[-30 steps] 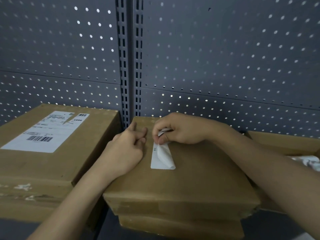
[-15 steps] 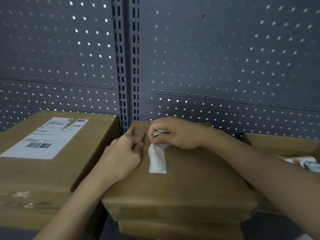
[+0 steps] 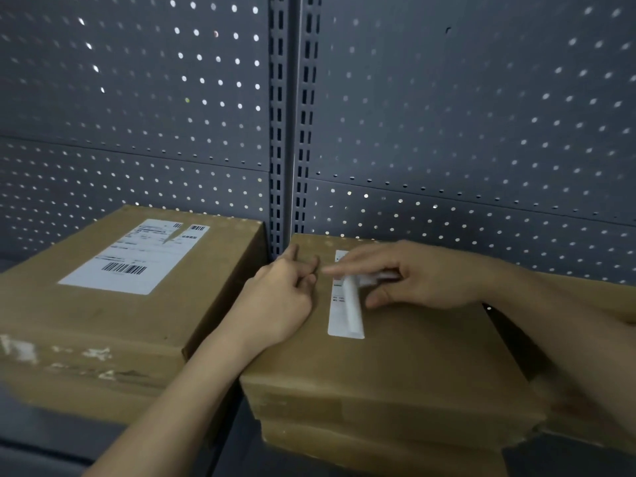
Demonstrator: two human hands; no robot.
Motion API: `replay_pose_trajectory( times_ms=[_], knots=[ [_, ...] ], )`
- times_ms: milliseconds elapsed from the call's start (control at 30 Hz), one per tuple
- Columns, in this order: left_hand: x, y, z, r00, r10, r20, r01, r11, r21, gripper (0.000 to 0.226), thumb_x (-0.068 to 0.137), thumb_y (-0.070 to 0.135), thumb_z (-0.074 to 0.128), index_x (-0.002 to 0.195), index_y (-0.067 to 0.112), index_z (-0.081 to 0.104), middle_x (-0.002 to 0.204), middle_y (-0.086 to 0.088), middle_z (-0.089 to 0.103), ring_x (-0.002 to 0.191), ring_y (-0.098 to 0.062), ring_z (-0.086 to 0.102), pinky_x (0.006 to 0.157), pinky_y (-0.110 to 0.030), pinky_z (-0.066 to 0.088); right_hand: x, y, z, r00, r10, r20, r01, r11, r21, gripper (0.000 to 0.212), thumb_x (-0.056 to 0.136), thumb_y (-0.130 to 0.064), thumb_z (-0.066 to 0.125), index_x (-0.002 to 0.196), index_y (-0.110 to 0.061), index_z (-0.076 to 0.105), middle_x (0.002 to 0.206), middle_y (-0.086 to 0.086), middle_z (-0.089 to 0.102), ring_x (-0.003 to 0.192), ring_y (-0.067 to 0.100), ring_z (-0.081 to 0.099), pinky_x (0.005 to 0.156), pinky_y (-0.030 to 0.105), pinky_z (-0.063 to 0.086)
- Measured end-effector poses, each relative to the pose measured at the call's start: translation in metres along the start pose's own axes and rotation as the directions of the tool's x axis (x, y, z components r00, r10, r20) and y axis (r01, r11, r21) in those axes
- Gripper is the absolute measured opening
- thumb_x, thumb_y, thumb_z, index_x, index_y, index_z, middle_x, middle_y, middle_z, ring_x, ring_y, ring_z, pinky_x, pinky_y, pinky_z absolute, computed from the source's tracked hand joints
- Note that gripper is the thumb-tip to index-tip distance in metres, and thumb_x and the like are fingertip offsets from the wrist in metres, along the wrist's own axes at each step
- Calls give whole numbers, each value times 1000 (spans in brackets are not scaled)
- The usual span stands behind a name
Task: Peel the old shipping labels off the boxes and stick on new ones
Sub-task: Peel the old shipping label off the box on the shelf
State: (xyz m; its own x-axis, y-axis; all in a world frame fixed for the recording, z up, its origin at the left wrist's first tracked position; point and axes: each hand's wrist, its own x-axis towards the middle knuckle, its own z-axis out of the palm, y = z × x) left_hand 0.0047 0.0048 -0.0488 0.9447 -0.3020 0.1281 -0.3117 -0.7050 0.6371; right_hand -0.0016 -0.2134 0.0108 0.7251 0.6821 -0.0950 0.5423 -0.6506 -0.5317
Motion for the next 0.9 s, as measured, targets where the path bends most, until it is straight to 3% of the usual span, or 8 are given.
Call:
replay_pose_trajectory(
  times_ms=[167,267,367,467,567,633,733,900],
  knots=[
    [1,0,-1,1000,-30,-10,30,1000,3,42,101,27,42,141,33,49,162,5,15,148,-20,19,117,-30,20,12,-6,9,996,-18,-91,15,999,-28,18,83,-19,75,94,-33,72,103,-10,60,101,6,56,90,25,46],
    [2,-2,-1,1000,-23,-6,23,1000,-14,41,100,26,42,140,33,50,162,5,15,148,-19,18,117,-32,21,21,0,16,981,-34,-193,26,999,-44,9,85,-26,73,91,-30,69,94,-10,63,92,7,58,85,33,47],
    [1,-3,0,1000,-1,6,1,1000,-31,42,99,26,42,139,32,51,161,6,20,149,-15,15,118,-33,21,25,1,20,964,11,-267,-24,999,-46,4,87,-30,71,88,-30,68,84,-14,63,80,1,55,74,28,45],
    [-1,0,-2,1000,14,9,-14,1000,-13,39,97,24,41,130,35,59,160,8,20,148,-16,17,115,-34,25,27,-2,20,943,63,-327,-70,998,-8,9,91,-32,66,85,-25,65,73,-15,60,66,-3,53,63,21,42],
    [-1,1,-2,1000,14,22,-14,1000,-17,29,98,24,41,108,30,67,161,8,18,146,-24,25,112,-39,31,33,4,18,880,213,-424,-109,961,256,20,95,-26,61,87,-9,60,57,-10,58,49,2,55,51,20,46],
    [-1,1,-3,1000,16,26,-15,1000,-25,27,99,24,42,100,27,69,162,8,17,147,-23,22,112,-36,30,39,9,18,850,279,-448,-147,940,307,23,97,-28,58,88,-7,55,50,-3,54,42,9,49,46,23,41],
    [-4,5,-5,1000,5,13,-4,1000,-11,28,101,25,42,110,30,68,162,6,14,147,-24,20,109,-30,26,44,11,18,817,330,-472,-178,924,338,21,99,-30,54,89,-11,53,52,2,55,43,13,48,45,23,39],
    [-7,10,-6,1000,-4,18,5,1000,-6,35,103,25,40,134,31,56,163,2,11,148,-24,16,115,-31,19,48,17,17,745,447,-496,-111,815,568,19,102,-28,48,91,-11,48,76,18,56,49,18,49,37,22,33]
  ],
)
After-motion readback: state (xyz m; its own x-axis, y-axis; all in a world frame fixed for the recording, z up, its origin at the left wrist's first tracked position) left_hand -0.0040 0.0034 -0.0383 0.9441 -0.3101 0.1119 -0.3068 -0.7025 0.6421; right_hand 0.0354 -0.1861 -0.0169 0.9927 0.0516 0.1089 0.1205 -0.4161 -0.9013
